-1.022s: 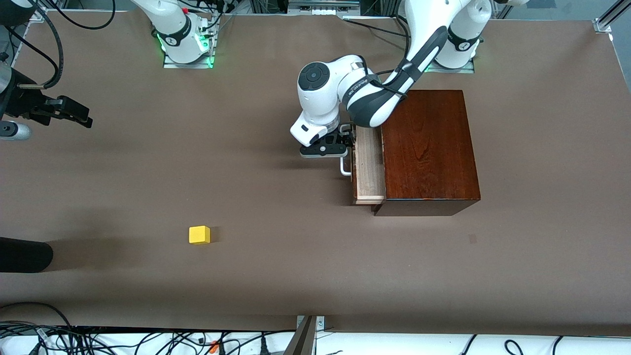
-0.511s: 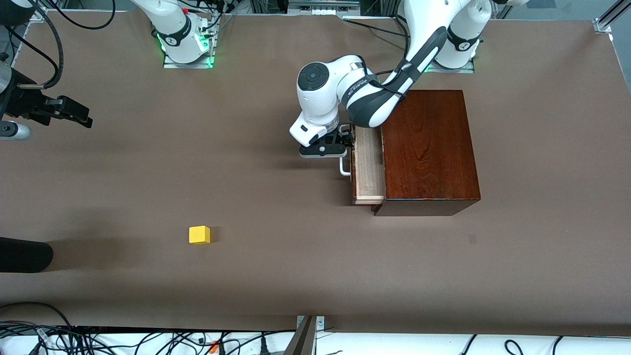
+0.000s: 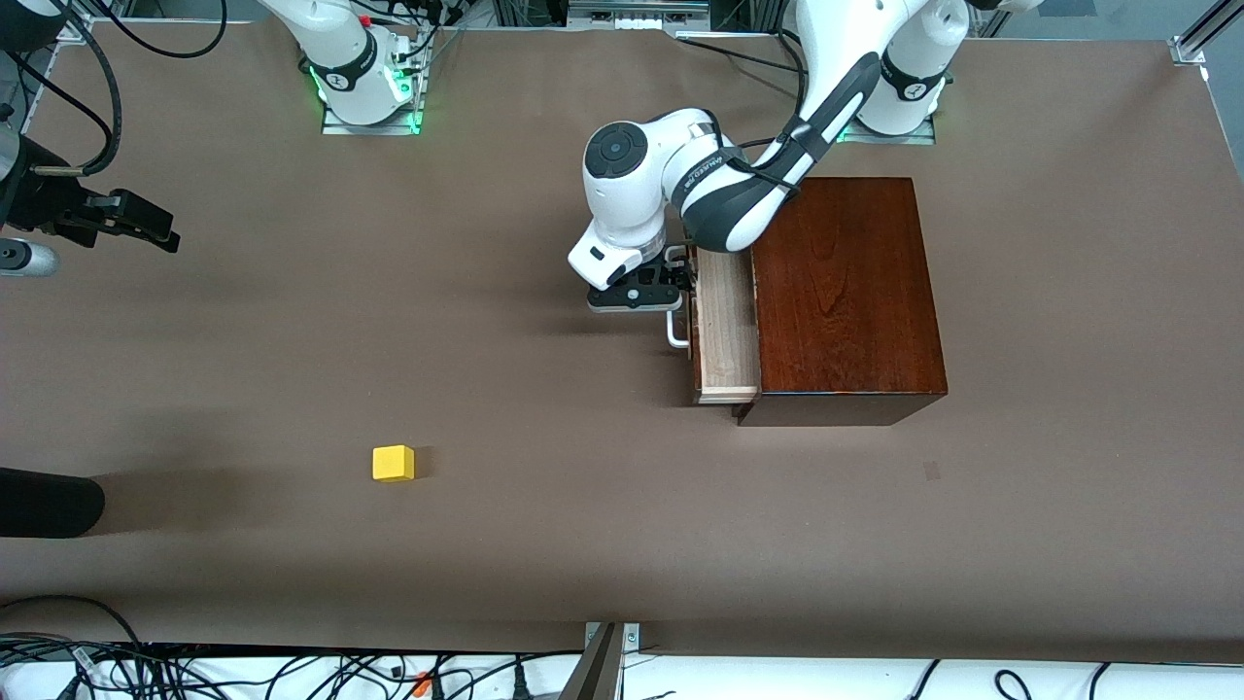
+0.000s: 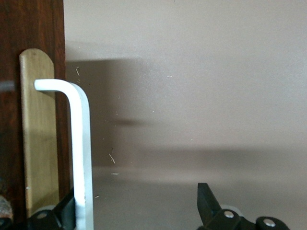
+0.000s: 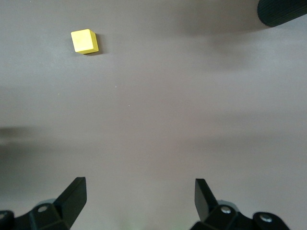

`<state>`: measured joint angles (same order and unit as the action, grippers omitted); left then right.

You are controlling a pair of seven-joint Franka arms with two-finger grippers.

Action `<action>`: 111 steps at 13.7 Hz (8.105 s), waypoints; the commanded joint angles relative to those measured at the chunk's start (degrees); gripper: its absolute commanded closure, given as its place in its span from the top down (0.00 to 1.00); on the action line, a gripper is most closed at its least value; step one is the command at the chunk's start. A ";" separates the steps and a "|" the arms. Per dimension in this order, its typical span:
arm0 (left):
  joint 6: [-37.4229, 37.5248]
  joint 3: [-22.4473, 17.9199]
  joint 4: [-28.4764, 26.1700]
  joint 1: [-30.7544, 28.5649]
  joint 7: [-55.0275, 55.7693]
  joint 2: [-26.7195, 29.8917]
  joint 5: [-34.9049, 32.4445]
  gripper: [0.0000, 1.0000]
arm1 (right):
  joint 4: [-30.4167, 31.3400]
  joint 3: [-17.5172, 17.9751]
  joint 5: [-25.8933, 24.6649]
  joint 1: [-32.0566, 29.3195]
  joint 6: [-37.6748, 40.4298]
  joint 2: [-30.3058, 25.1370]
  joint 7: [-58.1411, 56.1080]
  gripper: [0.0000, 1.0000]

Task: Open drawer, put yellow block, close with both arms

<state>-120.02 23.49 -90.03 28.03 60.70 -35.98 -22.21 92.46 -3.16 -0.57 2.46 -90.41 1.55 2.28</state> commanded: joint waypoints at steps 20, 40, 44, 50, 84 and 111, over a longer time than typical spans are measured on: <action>34.32 -3.60 22.99 -15.53 -29.28 14.86 17.70 1.00 | -21.36 0.87 0.22 12.57 -9.06 28.06 9.58 1.00; 29.93 -22.26 -3.13 -26.71 -65.36 38.27 20.36 1.00 | -19.51 0.96 0.31 11.51 -42.31 51.45 8.00 1.00; 29.85 -22.17 -3.04 -26.71 -65.27 38.44 20.45 1.00 | -19.25 0.96 1.53 12.12 -39.24 50.93 7.83 0.23; 29.84 -22.43 -2.87 -26.71 -65.36 38.53 20.36 1.00 | -19.87 0.87 1.89 11.42 -23.72 42.51 7.30 0.00; 30.98 -22.26 -2.00 -26.71 -65.27 39.14 20.36 1.00 | -34.02 15.73 -0.74 44.64 -19.01 43.89 142.56 0.00; 33.80 -21.12 -0.67 -25.66 -65.45 38.00 20.45 1.00 | -31.13 14.67 3.65 20.86 9.62 26.60 85.95 1.00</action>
<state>-87.65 2.53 -92.34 2.30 -4.08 2.64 -3.18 55.38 10.94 1.48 28.41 -83.04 33.96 99.66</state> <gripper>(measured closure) 0.000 0.000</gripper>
